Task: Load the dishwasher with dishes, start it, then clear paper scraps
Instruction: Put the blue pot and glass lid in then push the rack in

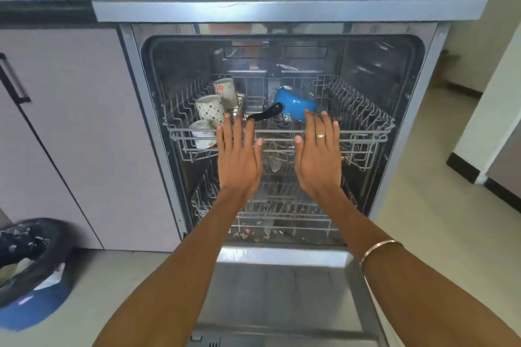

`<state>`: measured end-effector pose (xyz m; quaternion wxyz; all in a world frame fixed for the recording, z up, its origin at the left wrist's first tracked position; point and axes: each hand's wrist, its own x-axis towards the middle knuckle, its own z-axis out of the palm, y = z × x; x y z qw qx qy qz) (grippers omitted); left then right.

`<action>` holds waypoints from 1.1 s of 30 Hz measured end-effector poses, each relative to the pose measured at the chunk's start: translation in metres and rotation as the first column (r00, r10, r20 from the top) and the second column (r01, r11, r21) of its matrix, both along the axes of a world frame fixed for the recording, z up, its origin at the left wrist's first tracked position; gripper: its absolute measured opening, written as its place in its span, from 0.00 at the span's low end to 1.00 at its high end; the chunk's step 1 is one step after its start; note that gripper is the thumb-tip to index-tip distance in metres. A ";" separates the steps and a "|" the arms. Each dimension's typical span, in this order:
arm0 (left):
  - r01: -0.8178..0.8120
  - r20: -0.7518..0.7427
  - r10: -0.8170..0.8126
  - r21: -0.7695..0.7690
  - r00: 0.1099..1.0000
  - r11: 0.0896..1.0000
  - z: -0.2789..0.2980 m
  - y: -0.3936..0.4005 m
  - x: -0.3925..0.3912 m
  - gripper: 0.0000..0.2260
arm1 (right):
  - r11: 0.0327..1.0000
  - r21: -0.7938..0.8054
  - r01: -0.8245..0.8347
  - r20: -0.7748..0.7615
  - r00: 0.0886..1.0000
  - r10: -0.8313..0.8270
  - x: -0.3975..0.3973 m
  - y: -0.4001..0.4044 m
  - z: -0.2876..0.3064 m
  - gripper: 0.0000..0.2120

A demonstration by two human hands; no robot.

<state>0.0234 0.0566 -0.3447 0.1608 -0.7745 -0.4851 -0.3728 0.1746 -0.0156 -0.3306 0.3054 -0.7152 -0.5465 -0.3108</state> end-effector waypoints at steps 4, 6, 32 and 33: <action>-0.017 -0.036 0.017 0.010 0.999 1.000 -0.002 0.029 -0.001 0.25 | 0.999 -0.033 0.033 0.014 0.999 -0.033 0.000 0.026 -0.002 0.26; -0.006 -0.049 0.007 0.023 0.999 1.000 -0.003 0.039 0.002 0.25 | 0.999 -0.042 0.031 0.022 0.999 -0.030 0.007 0.034 -0.004 0.27; -0.003 -0.187 -0.041 -0.231 0.982 0.973 0.022 0.046 0.016 0.36 | 0.930 -0.364 0.041 0.046 0.999 -0.026 0.024 0.037 0.024 0.30; 0.003 -0.194 -0.051 -0.239 0.980 0.971 0.024 0.046 0.014 0.36 | 0.922 -0.386 0.034 0.040 0.999 -0.020 0.024 0.036 0.026 0.32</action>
